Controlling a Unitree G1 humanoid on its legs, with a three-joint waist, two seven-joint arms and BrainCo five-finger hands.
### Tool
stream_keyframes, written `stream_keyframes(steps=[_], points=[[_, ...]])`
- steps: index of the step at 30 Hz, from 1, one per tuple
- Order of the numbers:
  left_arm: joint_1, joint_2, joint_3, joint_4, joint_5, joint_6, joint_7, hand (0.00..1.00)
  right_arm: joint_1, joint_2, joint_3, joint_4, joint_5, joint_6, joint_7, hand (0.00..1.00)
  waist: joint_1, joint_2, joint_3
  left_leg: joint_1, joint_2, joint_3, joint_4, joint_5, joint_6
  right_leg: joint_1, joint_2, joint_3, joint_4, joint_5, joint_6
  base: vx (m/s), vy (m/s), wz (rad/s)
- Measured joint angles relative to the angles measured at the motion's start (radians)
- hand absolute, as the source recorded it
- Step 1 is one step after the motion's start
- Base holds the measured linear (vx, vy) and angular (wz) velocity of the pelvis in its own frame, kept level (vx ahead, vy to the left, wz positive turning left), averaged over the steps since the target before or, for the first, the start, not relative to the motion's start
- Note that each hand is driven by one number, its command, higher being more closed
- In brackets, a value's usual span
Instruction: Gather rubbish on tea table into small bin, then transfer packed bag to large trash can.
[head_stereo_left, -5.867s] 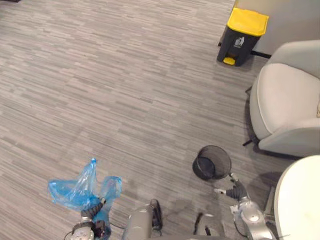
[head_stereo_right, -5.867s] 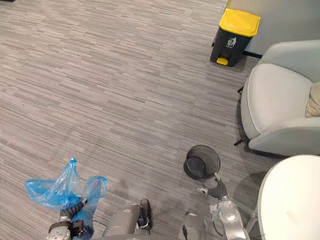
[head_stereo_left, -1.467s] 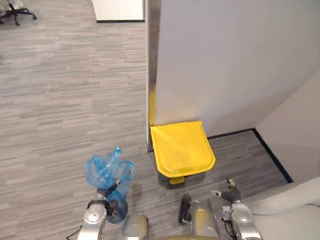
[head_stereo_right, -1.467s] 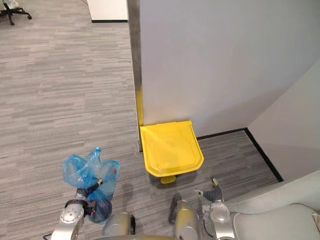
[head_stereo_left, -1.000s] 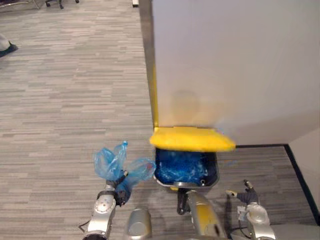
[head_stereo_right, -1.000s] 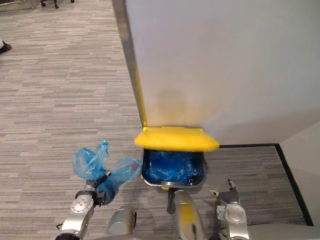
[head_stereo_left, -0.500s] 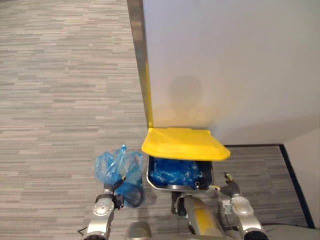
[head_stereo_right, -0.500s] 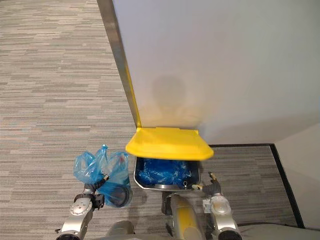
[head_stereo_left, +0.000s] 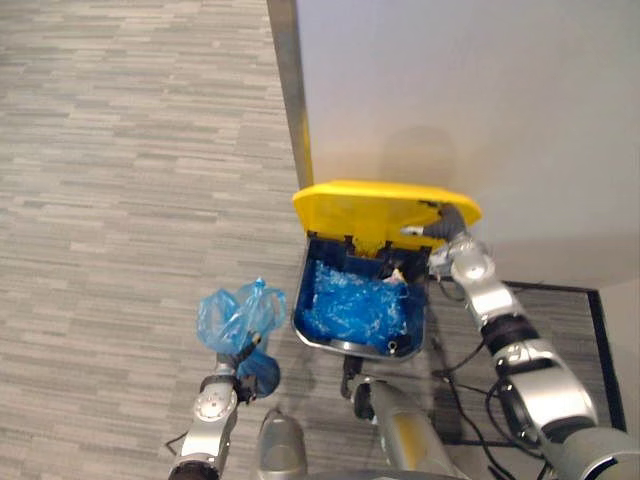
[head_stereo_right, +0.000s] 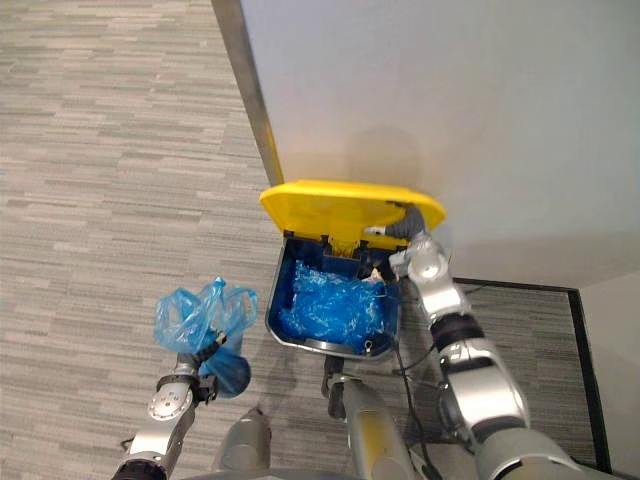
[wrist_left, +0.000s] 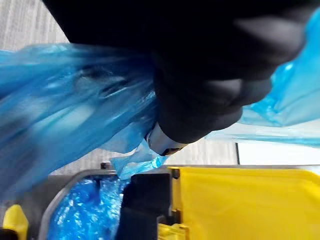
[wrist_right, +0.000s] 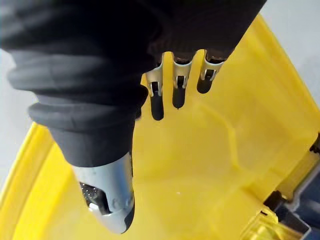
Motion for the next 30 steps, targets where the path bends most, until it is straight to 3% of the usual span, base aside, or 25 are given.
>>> stream_keyframes(steps=[2,4,9,14,16,18,24,26,30], points=[[-0.005,0.0,-0.022,-0.039,-0.016,-0.001,0.0,1.0,-0.02,-0.012,0.0,0.0,0.017,0.0,-0.002,0.0,0.0,0.002,0.017,-0.011,0.0,-0.001,-0.007,0.005,-0.01,0.0,-0.001,0.0,-0.018,0.003,0.005,-0.12,0.021,0.1],[-0.01,0.006,-0.076,-0.101,-0.034,-0.006,-0.013,1.0,-0.039,-0.052,0.004,0.0,0.038,0.002,-0.002,0.0,0.0,0.003,0.032,-0.035,-0.007,-0.016,-0.009,0.008,-0.014,0.003,-0.008,-0.001,-0.049,0.037,0.037,-0.1,0.034,0.21],[-0.045,0.052,-0.194,-0.245,-0.071,-0.022,-0.051,1.0,-0.069,-0.091,0.039,0.0,0.067,0.004,0.001,0.0,0.0,0.006,0.04,-0.054,-0.018,-0.061,-0.002,0.017,-0.032,0.014,-0.021,-0.034,-0.076,0.081,0.004,-0.05,0.001,0.26],[-0.154,0.073,-0.295,-0.324,-0.095,-0.036,-0.07,1.0,-0.076,-0.102,0.081,0.0,0.085,0.004,0.008,0.0,-0.005,0.008,0.042,-0.057,-0.022,-0.056,0.01,0.02,-0.036,0.02,-0.026,-0.036,-0.075,0.086,0.008,-0.01,0.016,0.02],[-0.25,0.081,-0.354,-0.36,-0.113,-0.049,-0.072,1.0,-0.105,-0.103,0.107,0.0,0.085,0.004,0.022,0.0,-0.029,0.009,0.071,-0.048,-0.031,-0.058,0.015,0.019,-0.035,0.031,-0.039,-0.038,-0.068,0.086,0.008,-0.03,0.056,0.11],[-0.318,0.084,-0.384,-0.367,-0.122,-0.058,-0.071,1.0,-0.127,-0.102,0.118,-0.001,0.085,0.004,0.03,0.0,-0.032,0.009,0.085,-0.049,-0.036,-0.054,0.02,0.018,-0.033,0.031,-0.043,-0.034,-0.067,0.086,0.008,-0.05,0.045,0.02],[-0.489,0.069,-0.427,-0.311,-0.107,-0.069,-0.03,1.0,-0.186,-0.103,0.159,-0.043,0.084,0.003,0.044,0.0,-0.056,0.009,0.135,-0.051,-0.05,-0.034,0.032,0.017,-0.031,0.016,-0.054,-0.016,-0.046,0.088,0.007,-0.01,0.026,-0.1],[-0.524,0.062,-0.417,-0.204,-0.073,-0.063,-0.008,1.0,-0.202,-0.103,0.181,-0.081,0.084,0.001,0.044,0.0,-0.06,0.008,0.142,-0.068,-0.055,-0.005,0.041,0.014,-0.025,-0.014,-0.054,0.008,-0.033,0.088,0.007,-0.01,0.043,-0.33],[-0.604,0.058,-0.381,-0.002,-0.015,-0.026,0.016,1.0,-0.306,-0.127,0.222,-0.149,0.081,-0.002,0.046,0.0,-0.106,0.006,0.208,-0.13,-0.06,0.006,0.093,0.001,-0.01,-0.065,-0.054,0.016,-0.025,0.094,0.012,-0.03,0.033,-0.11]])
